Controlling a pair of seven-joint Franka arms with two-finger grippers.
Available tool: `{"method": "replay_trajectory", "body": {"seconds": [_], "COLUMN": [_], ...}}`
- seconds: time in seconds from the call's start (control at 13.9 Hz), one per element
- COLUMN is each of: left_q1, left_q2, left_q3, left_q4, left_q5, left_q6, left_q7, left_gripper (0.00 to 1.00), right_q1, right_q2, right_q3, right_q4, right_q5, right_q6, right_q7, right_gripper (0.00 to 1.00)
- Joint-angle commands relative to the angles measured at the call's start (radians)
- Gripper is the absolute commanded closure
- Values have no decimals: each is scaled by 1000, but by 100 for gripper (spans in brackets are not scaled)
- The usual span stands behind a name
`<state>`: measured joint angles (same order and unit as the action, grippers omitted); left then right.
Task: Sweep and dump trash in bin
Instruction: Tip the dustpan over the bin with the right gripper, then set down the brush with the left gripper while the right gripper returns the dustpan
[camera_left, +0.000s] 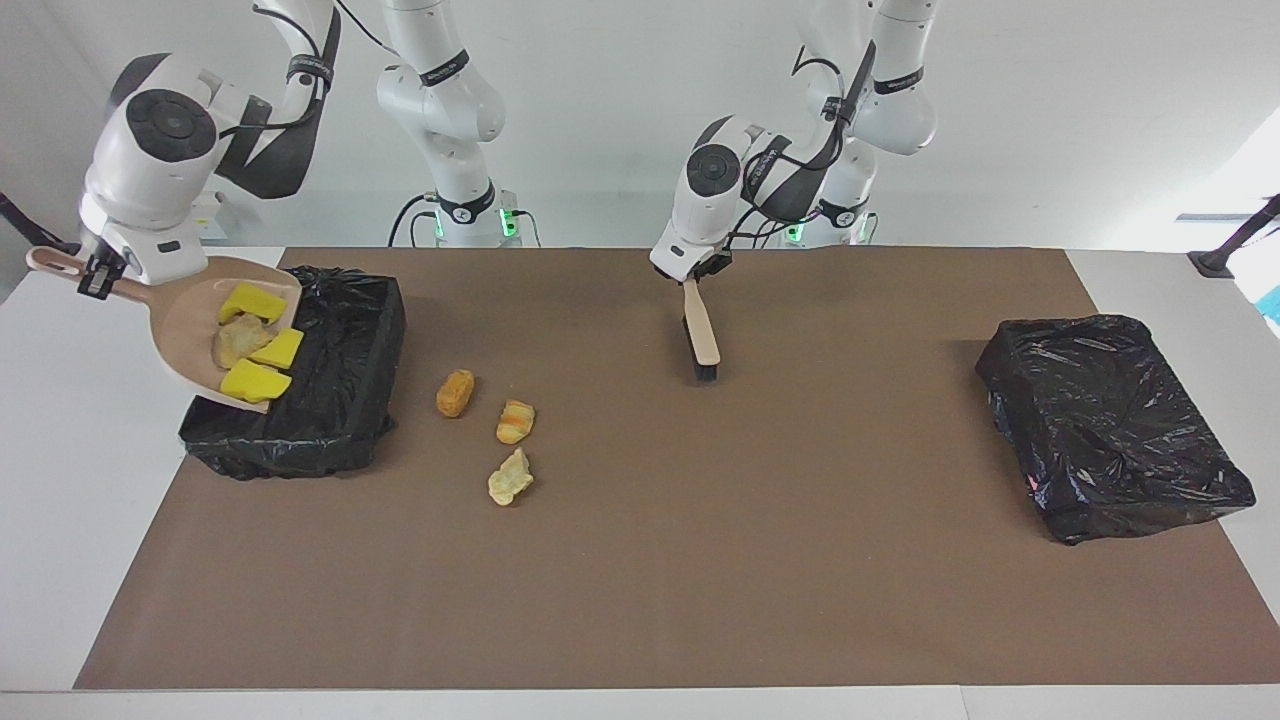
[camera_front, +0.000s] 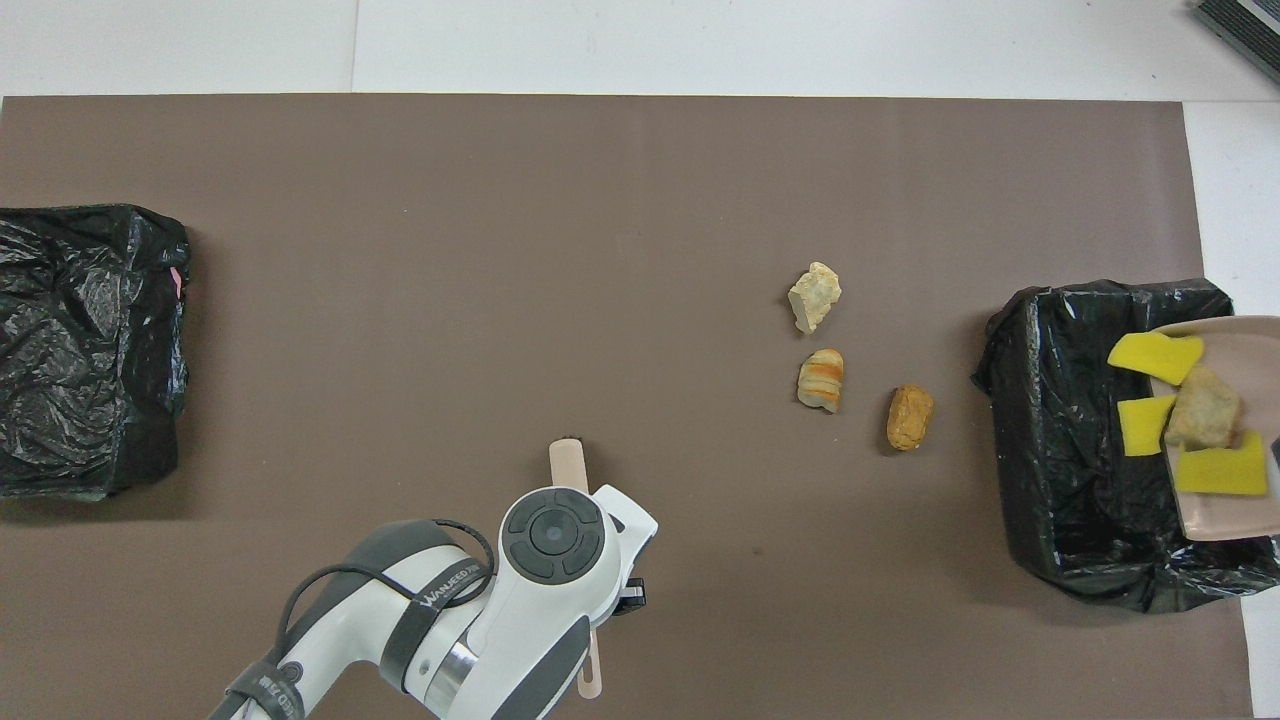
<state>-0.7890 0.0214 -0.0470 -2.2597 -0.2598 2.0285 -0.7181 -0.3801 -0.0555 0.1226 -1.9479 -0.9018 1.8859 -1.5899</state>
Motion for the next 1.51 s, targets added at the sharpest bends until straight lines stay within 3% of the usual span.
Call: {"method": "replay_trajectory", "body": {"seconds": [0.0,0.22,0.29,0.36,0.72,0.94,1.44], "left_q1": [-29,-19,-15,-12,98,262,620], "left_q2": [11,15,14,9,8,-4,-12], "left_q3": [19,21,21,22,39,39,42], "left_q4": [-15,-1,5,15,101,126,181], "left_q5": [-13,-13,-13,-13,51,154,174], "left_q6": [24,21,19,12,-11,-7,39], "left_q7": [46,46,42,32,34,75,519], "left_gripper": [82,48,27,0,0,0,0], "right_q1": [23,20,20,20,23,24,263], "right_q2": [-50,-72,-76,-79,-79,-76,-15], "right_q3": [2,3,5,6,20,55,74], "right_q4": [-39,-23,-13,-8,17,11,15], "right_q5": [-100,-121,-108,-89,237,401,667], "right_q6": [-45,-48,-50,-50,-54,-68,-133], "right_q7": [41,41,36,34,56,141,857], "right_gripper": [100,100,100,100,100,100,100]}}
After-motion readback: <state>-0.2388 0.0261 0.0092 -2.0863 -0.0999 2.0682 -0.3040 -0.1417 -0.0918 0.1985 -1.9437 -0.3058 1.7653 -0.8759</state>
